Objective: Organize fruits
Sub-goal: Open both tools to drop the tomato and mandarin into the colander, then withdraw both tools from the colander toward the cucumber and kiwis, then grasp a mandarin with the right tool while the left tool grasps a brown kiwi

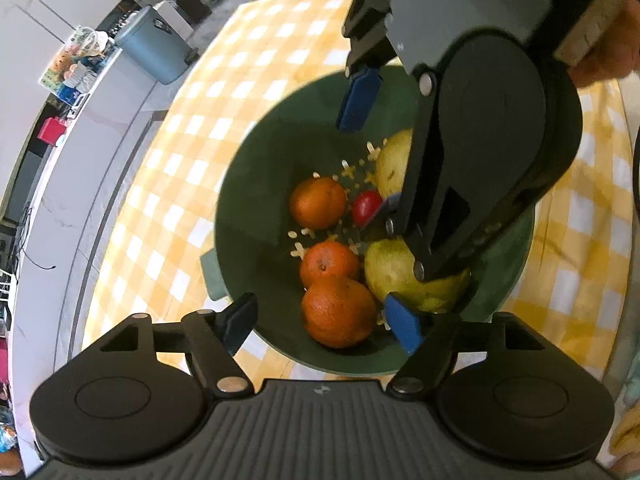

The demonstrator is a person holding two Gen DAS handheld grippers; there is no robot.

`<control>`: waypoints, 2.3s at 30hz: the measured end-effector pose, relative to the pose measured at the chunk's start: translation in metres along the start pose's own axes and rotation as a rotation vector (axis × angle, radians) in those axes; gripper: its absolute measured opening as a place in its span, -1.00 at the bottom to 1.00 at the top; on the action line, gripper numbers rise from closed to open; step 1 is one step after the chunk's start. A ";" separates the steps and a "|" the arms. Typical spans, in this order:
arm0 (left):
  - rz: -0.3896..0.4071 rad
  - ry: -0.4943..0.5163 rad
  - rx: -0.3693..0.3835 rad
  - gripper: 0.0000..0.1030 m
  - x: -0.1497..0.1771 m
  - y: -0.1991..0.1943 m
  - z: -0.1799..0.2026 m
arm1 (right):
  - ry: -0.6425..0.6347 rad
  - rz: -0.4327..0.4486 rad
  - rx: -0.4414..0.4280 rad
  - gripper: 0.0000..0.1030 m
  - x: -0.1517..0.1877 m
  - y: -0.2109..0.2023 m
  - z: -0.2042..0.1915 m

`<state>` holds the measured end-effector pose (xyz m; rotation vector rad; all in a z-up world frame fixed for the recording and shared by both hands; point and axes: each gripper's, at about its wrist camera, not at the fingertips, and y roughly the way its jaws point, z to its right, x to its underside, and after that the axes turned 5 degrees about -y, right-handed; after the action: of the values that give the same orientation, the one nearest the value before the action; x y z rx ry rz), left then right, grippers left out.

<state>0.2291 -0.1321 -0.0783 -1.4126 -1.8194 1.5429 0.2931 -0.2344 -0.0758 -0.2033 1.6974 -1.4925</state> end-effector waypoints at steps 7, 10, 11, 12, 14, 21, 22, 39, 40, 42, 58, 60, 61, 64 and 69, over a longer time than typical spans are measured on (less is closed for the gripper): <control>0.042 -0.022 -0.019 0.67 0.007 -0.016 0.000 | 0.001 0.008 0.052 0.54 -0.004 -0.012 -0.007; 0.039 -0.053 -0.025 0.67 0.014 -0.022 -0.002 | 0.014 -0.017 0.101 0.57 -0.005 -0.017 -0.011; 0.036 -0.065 -0.028 0.67 0.016 -0.023 -0.003 | 0.022 -0.027 0.115 0.59 -0.005 -0.019 -0.012; 0.032 -0.076 -0.030 0.67 0.020 -0.025 -0.003 | 0.033 -0.038 0.126 0.60 -0.005 -0.021 -0.012; 0.020 -0.105 -0.030 0.67 0.027 -0.029 -0.006 | 0.060 -0.056 0.145 0.60 -0.005 -0.024 -0.014; -0.029 -0.189 -0.035 0.67 0.057 -0.046 -0.013 | 0.106 -0.039 0.149 0.67 -0.002 -0.045 -0.035; -0.034 -0.203 -0.038 0.67 0.060 -0.048 -0.015 | 0.107 -0.030 0.149 0.67 -0.001 -0.049 -0.039; -0.109 -0.405 -0.114 0.63 0.166 -0.077 -0.023 | 0.086 0.182 0.102 0.48 0.019 -0.067 -0.167; -0.111 -0.412 -0.113 0.61 0.171 -0.077 -0.022 | 0.077 0.183 0.107 0.43 0.021 -0.065 -0.174; -0.113 -0.423 -0.110 0.56 0.181 -0.077 -0.020 | 0.069 0.181 0.108 0.29 0.026 -0.060 -0.187; -0.063 -0.523 -0.093 -0.12 0.194 -0.060 -0.033 | 0.007 0.140 0.125 -0.35 0.015 -0.007 -0.205; -0.065 -0.521 -0.095 -0.17 0.191 -0.057 -0.036 | -0.021 0.139 0.132 -0.35 0.009 -0.003 -0.206; -0.067 -0.517 -0.094 -0.19 0.190 -0.056 -0.037 | -0.039 0.138 0.137 -0.35 0.006 -0.001 -0.207; -0.070 -0.510 -0.081 -0.21 0.187 -0.053 -0.043 | -0.090 0.125 0.146 -0.35 -0.003 0.005 -0.206; -0.092 -0.520 -0.063 -0.21 0.181 -0.044 -0.055 | -0.180 0.104 0.173 -0.27 -0.012 0.019 -0.204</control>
<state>0.1750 0.0540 -0.0775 -0.9899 -2.2000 1.9483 0.1711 -0.0712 -0.1003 -0.1495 1.4088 -1.4878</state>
